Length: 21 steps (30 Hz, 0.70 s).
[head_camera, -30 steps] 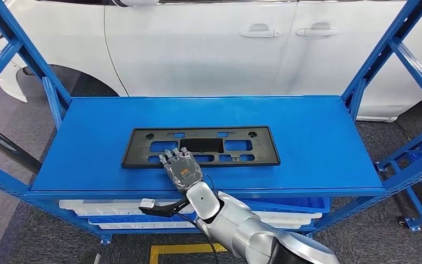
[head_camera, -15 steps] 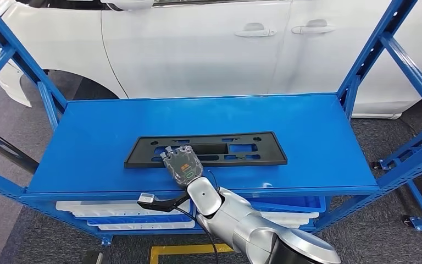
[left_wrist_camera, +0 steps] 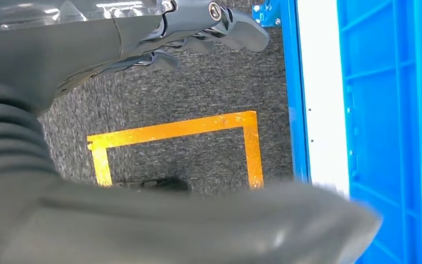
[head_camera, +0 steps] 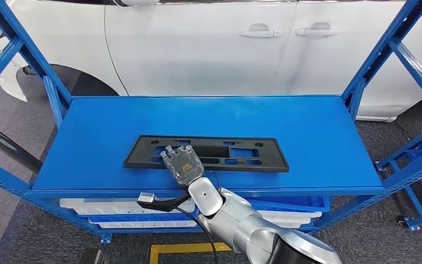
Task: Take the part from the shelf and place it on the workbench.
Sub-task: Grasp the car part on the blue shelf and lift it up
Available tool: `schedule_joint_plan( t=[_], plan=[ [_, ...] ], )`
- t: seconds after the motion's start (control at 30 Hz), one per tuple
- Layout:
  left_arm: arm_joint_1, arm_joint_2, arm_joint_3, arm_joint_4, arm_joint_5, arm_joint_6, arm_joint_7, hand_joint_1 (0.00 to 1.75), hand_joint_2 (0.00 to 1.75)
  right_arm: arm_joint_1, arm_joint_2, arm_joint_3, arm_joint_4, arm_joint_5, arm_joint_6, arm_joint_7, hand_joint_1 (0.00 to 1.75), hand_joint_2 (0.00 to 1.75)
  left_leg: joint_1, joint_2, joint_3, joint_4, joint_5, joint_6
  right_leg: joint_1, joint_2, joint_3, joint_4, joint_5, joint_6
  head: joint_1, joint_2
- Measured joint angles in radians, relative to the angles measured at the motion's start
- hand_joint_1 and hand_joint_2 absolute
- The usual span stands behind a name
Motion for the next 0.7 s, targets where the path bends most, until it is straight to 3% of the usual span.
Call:
schedule_joint_plan(
  t=[0.07, 0.1, 0.2, 0.27, 0.3, 0.37, 0.4, 0.43, 0.47, 0.5, 0.57, 0.63, 0.7],
  plan=[
    [-0.002, -0.003, 0.004, 0.0, 0.002, -0.001, 0.002, 0.0, 1.75, 0.003, 0.0, -0.038, -0.035, 0.06, 0.0, -0.026, 1.75, 1.75, -0.002, -0.001, -0.001, 0.005, -0.004, -0.007, 0.002, -0.001, 0.065, -0.142, 0.06, -0.008, 0.0, 0.0],
    [-0.003, -0.004, 0.006, 0.0, 0.004, -0.004, 0.001, 0.0, 1.75, 0.007, 0.0, -0.061, -0.056, 0.092, 0.0, -0.04, 1.75, 1.75, -0.004, -0.001, -0.004, 0.008, -0.006, -0.012, 0.003, -0.001, 0.084, -0.188, 0.073, -0.011, -0.001, 0.0],
    [-0.005, -0.006, 0.022, -0.001, 0.016, -0.016, -0.022, 0.0, 1.75, 0.029, 0.001, -0.147, -0.144, 0.18, 0.0, -0.097, 1.75, 1.75, -0.004, -0.001, -0.008, 0.008, -0.008, -0.028, 0.007, 0.0, 0.091, -0.211, 0.076, -0.024, -0.001, 0.0],
    [-0.006, -0.009, 0.036, -0.002, 0.03, -0.017, -0.049, 0.0, 1.75, 0.049, 0.002, -0.214, -0.228, 0.202, -0.001, -0.162, 1.75, 1.75, -0.002, -0.001, -0.016, 0.029, -0.027, -0.038, 0.003, -0.001, 0.094, -0.218, 0.078, -0.035, -0.002, 0.0],
    [-0.008, -0.011, 0.044, -0.003, 0.04, -0.014, -0.064, 0.0, 1.75, 0.063, 0.003, -0.253, -0.282, 0.191, -0.001, -0.214, 1.75, 1.75, -0.001, -0.001, -0.033, 0.068, -0.051, -0.042, 0.001, -0.002, 0.096, -0.221, 0.079, -0.039, -0.004, 0.0],
    [-0.01, -0.015, 0.066, -0.004, 0.064, -0.018, -0.101, 0.0, 1.75, 0.098, 0.003, -0.338, -0.407, 0.111, -0.001, -0.36, 1.75, 1.75, 0.002, -0.001, -0.094, 0.203, -0.119, -0.05, 0.002, -0.003, 0.097, -0.221, 0.078, -0.044, -0.006, 0.0],
    [-0.01, -0.016, 0.078, -0.004, 0.075, -0.029, -0.121, 0.0, 1.75, 0.118, 0.002, -0.384, -0.47, 0.037, -0.001, -0.445, 1.75, 1.75, 0.003, -0.001, -0.125, 0.269, -0.142, -0.052, 0.003, -0.004, 0.097, -0.221, 0.077, -0.045, -0.006, 0.0],
    [-0.01, -0.018, 0.089, -0.005, 0.083, -0.042, -0.136, 0.0, 1.75, 0.136, 0.002, -0.426, -0.528, -0.052, -0.001, -0.526, 1.75, 1.75, 0.003, -0.001, -0.144, 0.307, -0.148, -0.054, 0.004, -0.004, 0.098, -0.221, 0.076, -0.046, -0.006, 0.0],
    [-0.01, -0.019, 0.099, -0.005, 0.087, -0.054, -0.146, 0.0, 1.75, 0.152, 0.002, -0.467, -0.583, -0.161, -0.001, -0.607, 1.75, 1.75, 0.003, -0.001, -0.144, 0.303, -0.131, -0.054, 0.004, -0.004, 0.1, -0.22, 0.075, -0.045, -0.006, 0.0],
    [-0.01, -0.021, 0.107, -0.005, 0.089, -0.063, -0.151, 0.0, 1.75, 0.165, 0.001, -0.504, -0.632, -0.277, -0.001, -0.68, 1.75, 1.75, 0.004, -0.001, -0.122, 0.253, -0.095, -0.053, 0.004, -0.004, 0.103, -0.22, 0.073, -0.044, -0.006, 0.0],
    [-0.009, -0.023, 0.122, -0.005, 0.091, -0.079, -0.156, 0.0, 1.75, 0.184, 0.001, -0.562, -0.719, -0.549, 0.009, -0.805, 1.75, 1.75, 0.003, -0.001, -0.052, 0.103, -0.024, -0.049, 0.006, -0.003, 0.107, -0.217, 0.069, -0.038, -0.006, 0.0],
    [-0.006, -0.025, 0.138, -0.005, 0.097, -0.089, -0.158, 0.0, 1.75, 0.201, -0.003, -0.595, -0.794, -0.806, 0.039, -0.869, 1.75, 1.75, -0.001, -0.002, -0.015, 0.02, -0.003, -0.039, 0.009, 0.0, 0.105, -0.215, 0.068, -0.028, -0.005, 0.0],
    [0.004, -0.027, 0.153, -0.006, 0.103, -0.094, -0.158, 0.0, 1.75, 0.226, -0.016, -0.606, -0.869, -0.988, 0.104, -0.884, 1.75, 1.75, -0.004, -0.002, -0.012, 0.012, -0.006, -0.025, 0.009, 0.003, 0.102, -0.216, 0.07, -0.017, -0.005, 0.0]
  ],
)
